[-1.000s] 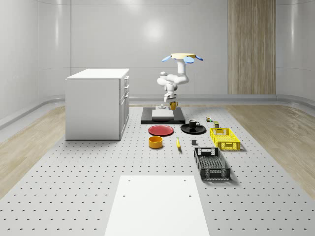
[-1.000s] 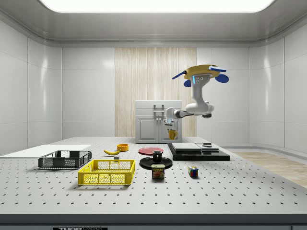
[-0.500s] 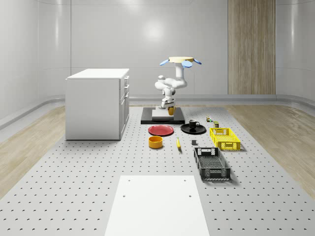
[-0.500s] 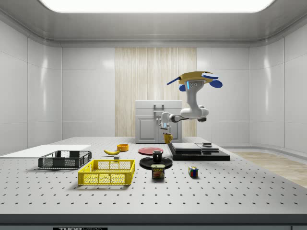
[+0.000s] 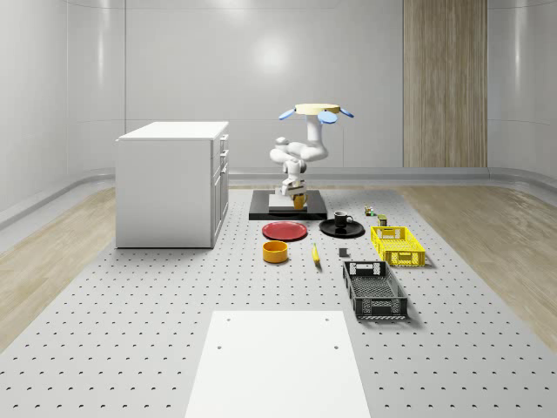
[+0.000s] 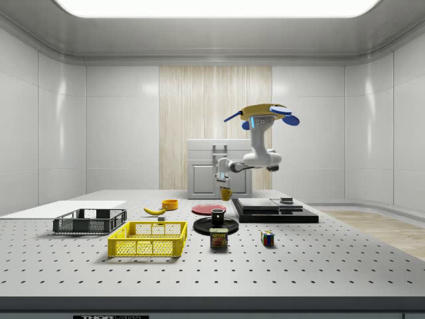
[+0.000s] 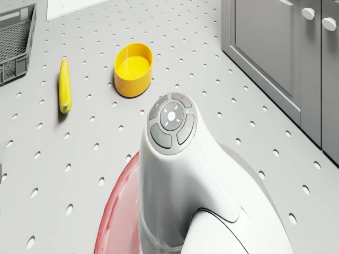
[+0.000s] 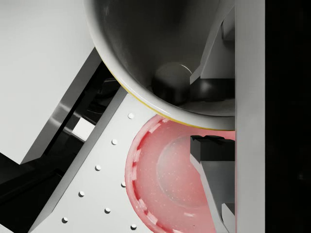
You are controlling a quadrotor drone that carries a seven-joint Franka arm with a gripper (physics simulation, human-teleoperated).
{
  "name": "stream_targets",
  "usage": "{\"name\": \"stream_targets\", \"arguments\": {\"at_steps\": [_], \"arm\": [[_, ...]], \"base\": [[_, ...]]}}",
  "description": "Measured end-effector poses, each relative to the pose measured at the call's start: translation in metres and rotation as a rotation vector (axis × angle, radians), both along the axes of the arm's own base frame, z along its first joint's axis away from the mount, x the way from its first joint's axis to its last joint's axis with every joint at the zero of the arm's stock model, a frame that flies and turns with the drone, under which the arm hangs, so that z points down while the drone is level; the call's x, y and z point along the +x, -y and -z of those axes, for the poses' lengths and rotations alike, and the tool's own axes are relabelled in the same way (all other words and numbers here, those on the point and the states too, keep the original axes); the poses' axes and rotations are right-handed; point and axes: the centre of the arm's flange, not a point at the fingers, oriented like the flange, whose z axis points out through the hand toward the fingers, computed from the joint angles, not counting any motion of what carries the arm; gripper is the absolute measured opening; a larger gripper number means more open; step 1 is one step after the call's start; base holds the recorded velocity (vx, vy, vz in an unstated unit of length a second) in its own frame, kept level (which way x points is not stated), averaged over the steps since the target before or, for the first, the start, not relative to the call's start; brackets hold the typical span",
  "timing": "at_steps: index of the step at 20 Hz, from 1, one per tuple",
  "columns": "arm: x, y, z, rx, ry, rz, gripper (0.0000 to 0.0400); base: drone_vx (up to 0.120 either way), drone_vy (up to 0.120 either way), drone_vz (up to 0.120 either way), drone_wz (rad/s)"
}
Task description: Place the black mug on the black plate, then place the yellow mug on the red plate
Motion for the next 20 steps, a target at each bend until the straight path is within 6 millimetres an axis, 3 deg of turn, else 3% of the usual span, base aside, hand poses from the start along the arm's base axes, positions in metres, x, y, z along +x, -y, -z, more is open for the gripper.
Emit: {"name": "stream_targets", "arguments": {"at_steps": [4, 9, 20], "arm": [[0.0000, 0.0000, 0.0000, 0.000, 0.000, 0.000, 0.0100], [0.0000, 0.0000, 0.0000, 0.000, 0.000, 0.000, 0.0100], [0.0000, 0.0000, 0.0000, 0.000, 0.000, 0.000, 0.0100]], "base": [[0.120, 0.000, 0.000, 0.000], [0.120, 0.000, -0.104, 0.000], [0.120, 0.000, 0.000, 0.000]]}}
